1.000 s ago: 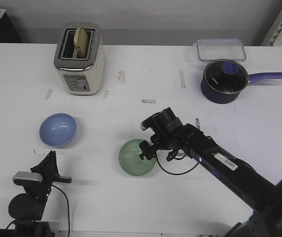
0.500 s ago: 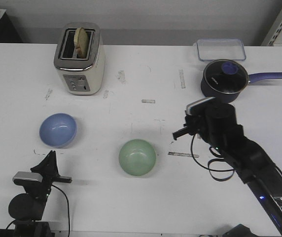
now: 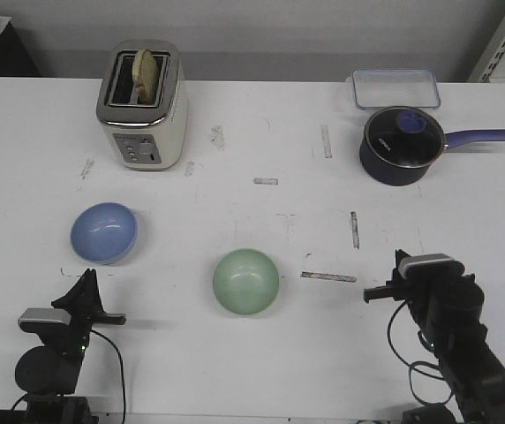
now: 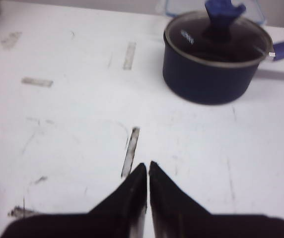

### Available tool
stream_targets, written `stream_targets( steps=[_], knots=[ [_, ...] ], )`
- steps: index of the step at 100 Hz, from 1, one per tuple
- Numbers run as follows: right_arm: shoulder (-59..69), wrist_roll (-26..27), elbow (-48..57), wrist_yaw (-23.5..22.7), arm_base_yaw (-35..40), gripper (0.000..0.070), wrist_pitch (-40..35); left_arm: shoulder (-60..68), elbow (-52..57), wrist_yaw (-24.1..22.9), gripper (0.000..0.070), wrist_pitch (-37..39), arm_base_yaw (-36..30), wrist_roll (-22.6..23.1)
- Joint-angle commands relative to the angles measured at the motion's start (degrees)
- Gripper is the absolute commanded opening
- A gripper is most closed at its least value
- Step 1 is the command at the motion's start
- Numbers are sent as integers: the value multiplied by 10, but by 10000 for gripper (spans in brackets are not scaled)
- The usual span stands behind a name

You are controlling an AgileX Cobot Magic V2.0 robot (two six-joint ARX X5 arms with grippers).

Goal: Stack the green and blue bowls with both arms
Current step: 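Release the green bowl and retract the right gripper to rest, then grasp the rim of the light blue bowl with the left gripper and lift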

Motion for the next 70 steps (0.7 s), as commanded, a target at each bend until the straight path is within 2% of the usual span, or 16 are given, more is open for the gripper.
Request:
stream_targets(
  steps=[1, 13, 27, 35, 45, 55, 70],
  knots=[
    [-20, -4, -31, -2, 1, 0, 17, -1, -2, -2, 1, 10, 0, -12],
    [-44, -4, -55, -2, 1, 0, 18, 1, 53, -5, 1, -1, 0, -33],
    [-46, -4, -55, -2, 1, 0, 41, 49, 172, -15, 5, -35, 0, -4],
    [-46, -4, -55, -3, 1, 0, 49, 109, 264, -15, 24, -84, 0, 3],
    [-45, -4, -55, -3, 1, 0, 48, 201, 394, -15, 120, -172, 0, 9],
    [-45, -4, -55, -4, 1, 0, 48, 295, 510, -15, 197, -253, 0, 37],
    [-45, -4, -55, -4, 1, 0, 47, 421, 641, -34, 409, -354, 1, 37]
  ],
)
